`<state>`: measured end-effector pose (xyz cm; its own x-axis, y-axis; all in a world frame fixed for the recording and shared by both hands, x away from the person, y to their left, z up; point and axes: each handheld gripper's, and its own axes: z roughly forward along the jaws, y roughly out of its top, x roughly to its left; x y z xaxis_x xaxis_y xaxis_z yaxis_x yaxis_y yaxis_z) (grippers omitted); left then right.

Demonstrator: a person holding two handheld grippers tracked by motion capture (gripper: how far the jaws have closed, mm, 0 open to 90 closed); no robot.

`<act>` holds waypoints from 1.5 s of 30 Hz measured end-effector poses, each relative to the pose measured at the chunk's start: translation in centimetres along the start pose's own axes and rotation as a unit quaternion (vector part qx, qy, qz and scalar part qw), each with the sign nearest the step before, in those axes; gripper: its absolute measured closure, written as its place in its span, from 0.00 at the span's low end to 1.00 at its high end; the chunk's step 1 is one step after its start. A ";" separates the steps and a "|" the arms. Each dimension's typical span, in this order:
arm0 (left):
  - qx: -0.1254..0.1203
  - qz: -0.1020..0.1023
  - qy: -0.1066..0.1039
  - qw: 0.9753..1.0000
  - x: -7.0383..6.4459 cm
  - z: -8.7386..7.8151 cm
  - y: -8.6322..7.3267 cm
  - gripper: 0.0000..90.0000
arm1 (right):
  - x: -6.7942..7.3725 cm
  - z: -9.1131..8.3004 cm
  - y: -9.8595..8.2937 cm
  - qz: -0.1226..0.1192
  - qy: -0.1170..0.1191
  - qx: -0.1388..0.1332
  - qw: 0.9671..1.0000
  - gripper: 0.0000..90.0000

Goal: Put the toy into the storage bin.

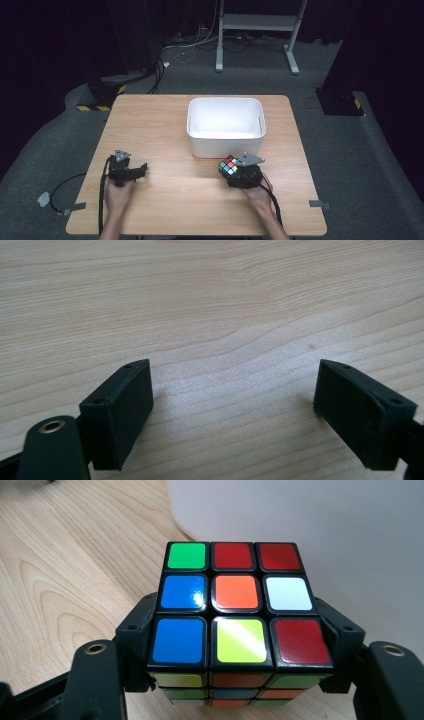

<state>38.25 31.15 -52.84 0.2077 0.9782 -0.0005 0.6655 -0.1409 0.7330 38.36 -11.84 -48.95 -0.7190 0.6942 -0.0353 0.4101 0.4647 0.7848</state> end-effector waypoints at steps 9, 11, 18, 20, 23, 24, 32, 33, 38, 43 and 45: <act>0.000 0.000 0.000 1.000 0.0 0.0 0.0 0.18 | -0.1 -0.7 0.3 -0.007 0.009 0.008 1.000 0.38; 0.000 0.000 0.000 1.000 0.0 0.0 0.0 0.18 | -0.1 -1.0 0.4 -0.006 0.010 0.006 1.000 0.38; 0.000 0.000 0.000 1.000 0.0 0.0 0.0 0.18 | -0.3 -1.7 0.6 -0.005 0.019 0.011 1.000 0.38; 0.000 0.000 0.000 1.000 0.0 0.0 0.0 0.18 | -0.4 -1.8 0.6 -0.005 0.021 0.009 1.000 0.38; 0.000 0.000 0.000 1.000 0.0 0.0 0.0 0.18 | -0.7 -2.1 0.7 0.003 0.023 0.008 1.000 0.38; 0.000 0.000 0.000 1.000 0.0 0.0 0.0 0.18 | -0.7 -2.1 0.7 0.003 0.023 0.008 1.000 0.38; 0.000 0.000 0.000 1.000 0.0 0.0 0.0 0.18 | -1.3 -3.0 0.8 0.010 0.026 0.011 1.000 0.38; 0.000 0.000 0.000 1.000 0.0 0.0 0.0 0.18 | -1.3 -3.0 0.8 0.010 0.026 0.011 1.000 0.38; 0.000 0.000 0.000 1.000 0.0 0.0 0.0 0.18 | -1.3 -3.2 0.8 0.006 0.032 0.010 0.999 0.38; 0.000 0.000 0.000 1.000 0.0 0.0 0.0 0.18 | -1.3 -3.4 0.8 0.006 0.034 0.012 0.999 0.38; 0.000 0.000 0.000 1.000 0.0 0.0 0.0 0.18 | -1.2 -3.4 0.8 0.007 0.035 0.014 0.999 0.38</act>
<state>38.26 31.17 -52.84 0.2077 0.9782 -0.0017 0.6656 -0.1400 0.7330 37.68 -14.19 -46.12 -0.7502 0.6609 0.0199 0.4353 0.4711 0.7672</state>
